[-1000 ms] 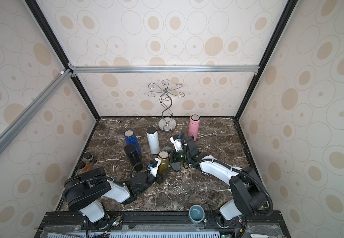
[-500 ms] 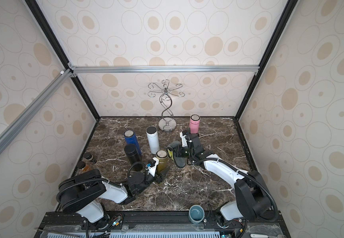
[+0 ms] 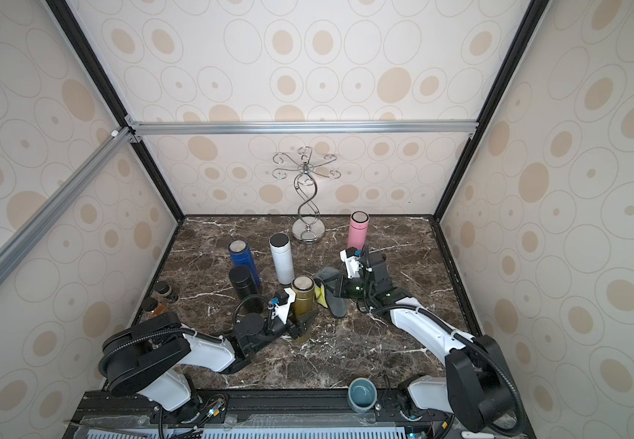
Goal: Wipe the surface of the thermos
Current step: Wipe the dirt from the surface of the thermos.
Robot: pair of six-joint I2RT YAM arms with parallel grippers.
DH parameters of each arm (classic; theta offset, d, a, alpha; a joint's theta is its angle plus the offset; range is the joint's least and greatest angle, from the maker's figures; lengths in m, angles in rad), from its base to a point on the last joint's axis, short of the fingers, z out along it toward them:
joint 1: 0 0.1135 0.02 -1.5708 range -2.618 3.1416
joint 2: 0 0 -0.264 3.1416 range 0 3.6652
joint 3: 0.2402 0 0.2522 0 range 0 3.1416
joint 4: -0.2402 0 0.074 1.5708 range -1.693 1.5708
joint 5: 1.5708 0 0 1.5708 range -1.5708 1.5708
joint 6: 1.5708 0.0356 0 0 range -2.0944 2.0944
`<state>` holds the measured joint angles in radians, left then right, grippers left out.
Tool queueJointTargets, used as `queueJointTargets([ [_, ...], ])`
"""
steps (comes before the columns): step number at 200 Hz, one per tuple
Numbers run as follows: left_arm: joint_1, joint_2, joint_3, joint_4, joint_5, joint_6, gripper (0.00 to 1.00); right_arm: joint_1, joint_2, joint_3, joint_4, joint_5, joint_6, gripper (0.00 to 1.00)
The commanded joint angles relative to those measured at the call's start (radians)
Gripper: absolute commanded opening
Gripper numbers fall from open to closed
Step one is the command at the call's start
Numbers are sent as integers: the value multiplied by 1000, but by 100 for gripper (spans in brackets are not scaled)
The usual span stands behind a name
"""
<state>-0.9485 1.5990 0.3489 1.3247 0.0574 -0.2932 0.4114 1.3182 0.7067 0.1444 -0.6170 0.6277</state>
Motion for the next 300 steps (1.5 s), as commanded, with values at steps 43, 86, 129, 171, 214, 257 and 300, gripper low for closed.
queueJointTargets([
  [43,47,84,75,215,221,-132,0,7,64,-87,428,-295,204,0],
  [86,55,92,87,196,206,-110,0,116,47,-99,225,-208,77,0],
  [129,63,101,98,191,209,-103,0,178,50,-143,156,-120,45,0],
  [171,66,110,93,181,198,-89,0,178,-10,-131,-7,-4,-9,0],
  [214,67,119,74,191,184,-68,0,176,-122,-33,-212,226,-77,0],
  [257,67,143,71,208,157,-53,0,171,-216,48,-307,416,-84,0],
  [300,67,186,96,211,128,-35,0,174,-300,61,-308,333,-72,0],
])
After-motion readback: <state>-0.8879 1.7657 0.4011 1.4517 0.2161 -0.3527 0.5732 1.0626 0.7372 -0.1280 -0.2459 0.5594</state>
